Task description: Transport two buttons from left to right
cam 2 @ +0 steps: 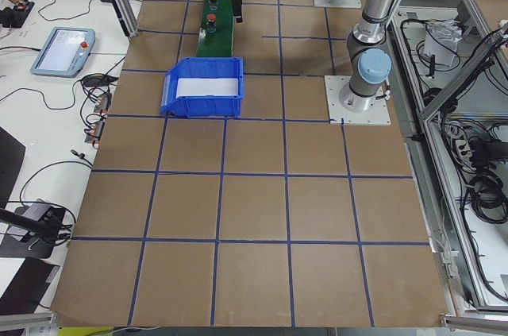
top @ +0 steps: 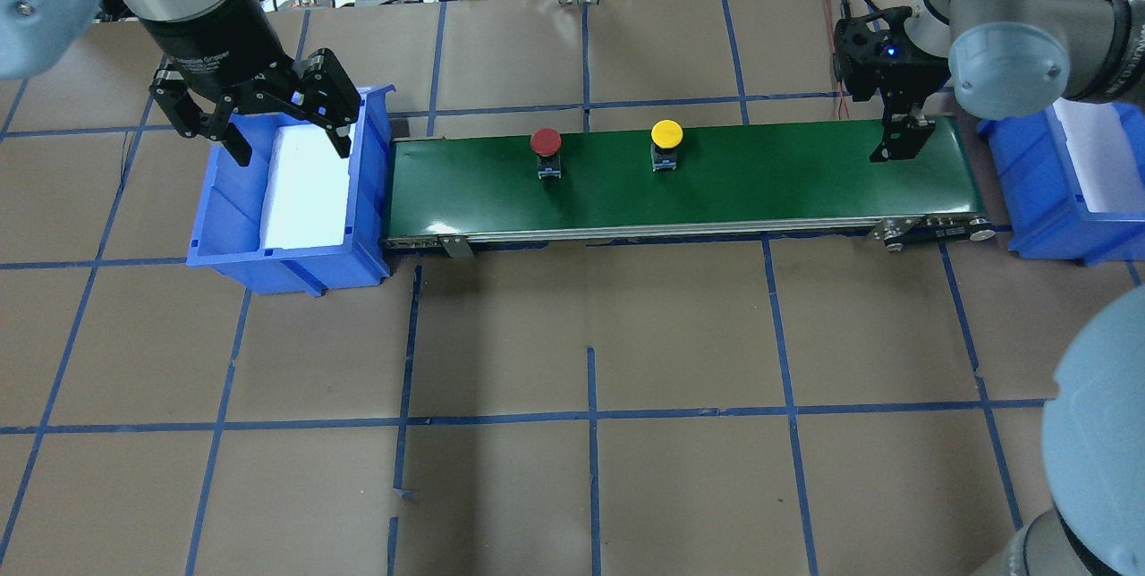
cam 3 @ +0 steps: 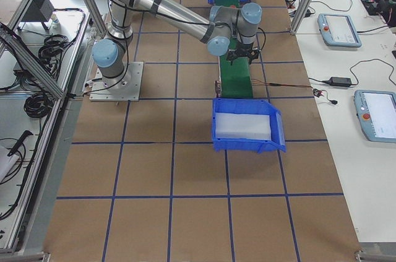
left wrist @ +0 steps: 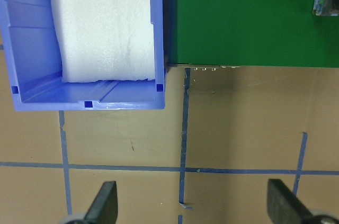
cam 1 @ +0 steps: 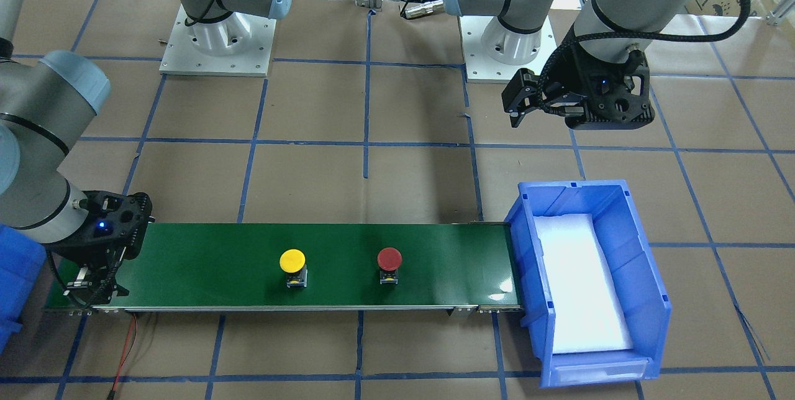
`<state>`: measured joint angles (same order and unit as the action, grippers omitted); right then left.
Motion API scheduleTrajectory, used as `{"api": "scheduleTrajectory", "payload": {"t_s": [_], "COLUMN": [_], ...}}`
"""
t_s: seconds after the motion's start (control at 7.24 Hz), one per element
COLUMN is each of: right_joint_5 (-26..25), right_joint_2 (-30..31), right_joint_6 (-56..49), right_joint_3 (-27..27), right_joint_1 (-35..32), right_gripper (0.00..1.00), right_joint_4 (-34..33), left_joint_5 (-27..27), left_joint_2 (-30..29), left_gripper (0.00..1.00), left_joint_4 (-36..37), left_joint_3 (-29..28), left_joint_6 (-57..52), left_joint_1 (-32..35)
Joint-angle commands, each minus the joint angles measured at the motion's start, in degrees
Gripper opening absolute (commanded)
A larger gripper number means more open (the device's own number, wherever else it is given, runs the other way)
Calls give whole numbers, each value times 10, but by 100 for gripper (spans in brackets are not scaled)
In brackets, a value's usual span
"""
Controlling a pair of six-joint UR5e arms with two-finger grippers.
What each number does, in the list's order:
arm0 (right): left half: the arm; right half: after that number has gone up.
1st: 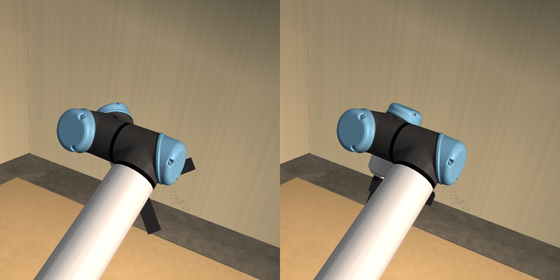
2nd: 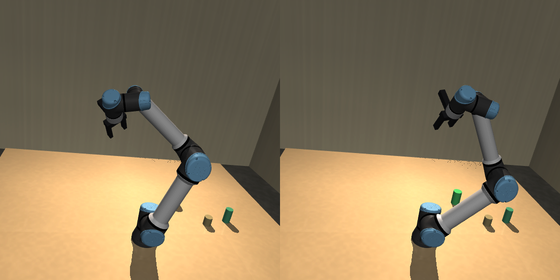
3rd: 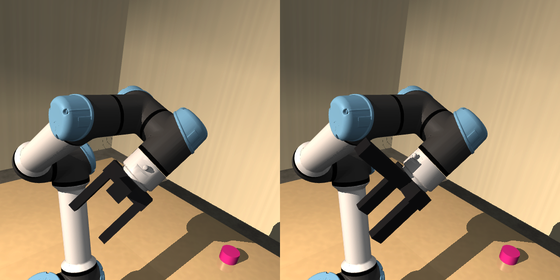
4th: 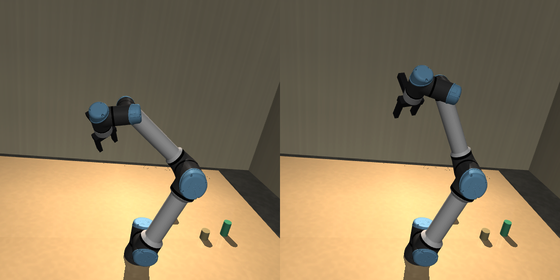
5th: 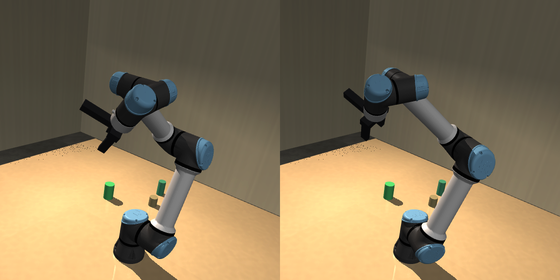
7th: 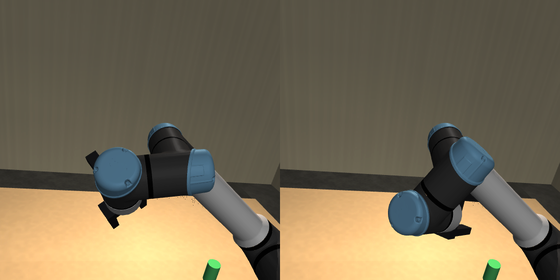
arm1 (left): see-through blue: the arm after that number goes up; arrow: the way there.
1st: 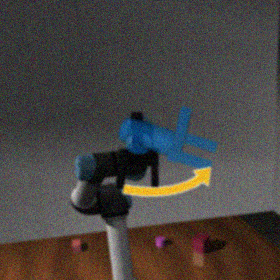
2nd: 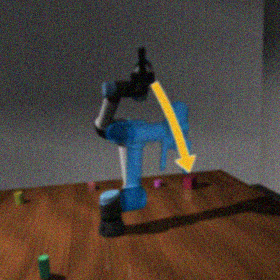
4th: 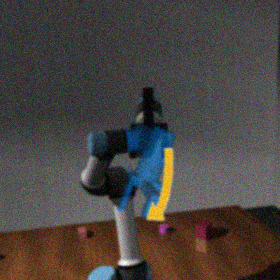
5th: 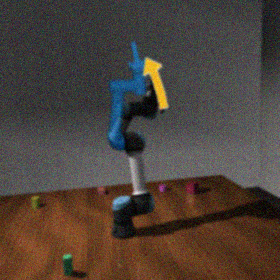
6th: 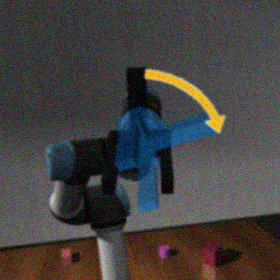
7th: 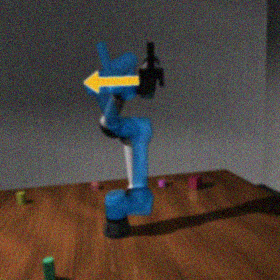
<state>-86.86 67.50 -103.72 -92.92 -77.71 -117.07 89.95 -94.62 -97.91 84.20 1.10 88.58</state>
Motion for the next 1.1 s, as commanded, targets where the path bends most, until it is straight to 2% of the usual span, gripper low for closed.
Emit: {"api": "scheduleTrajectory", "payload": {"t_s": [0.0, 0.97], "right_joint_5": [-1, -5], "right_joint_2": [-4, -4], "right_joint_6": [1, 0], "right_joint_3": [2, -2], "right_joint_1": [0, 5], "right_gripper": [100, 100], "right_joint_4": [0, 1], "left_joint_5": [0, -5], "left_joint_2": [0, 0], "left_gripper": [100, 100], "left_joint_4": [0, 0], "left_joint_3": [0, 1], "left_joint_6": [1, 1], "left_joint_1": [0, -1]}}
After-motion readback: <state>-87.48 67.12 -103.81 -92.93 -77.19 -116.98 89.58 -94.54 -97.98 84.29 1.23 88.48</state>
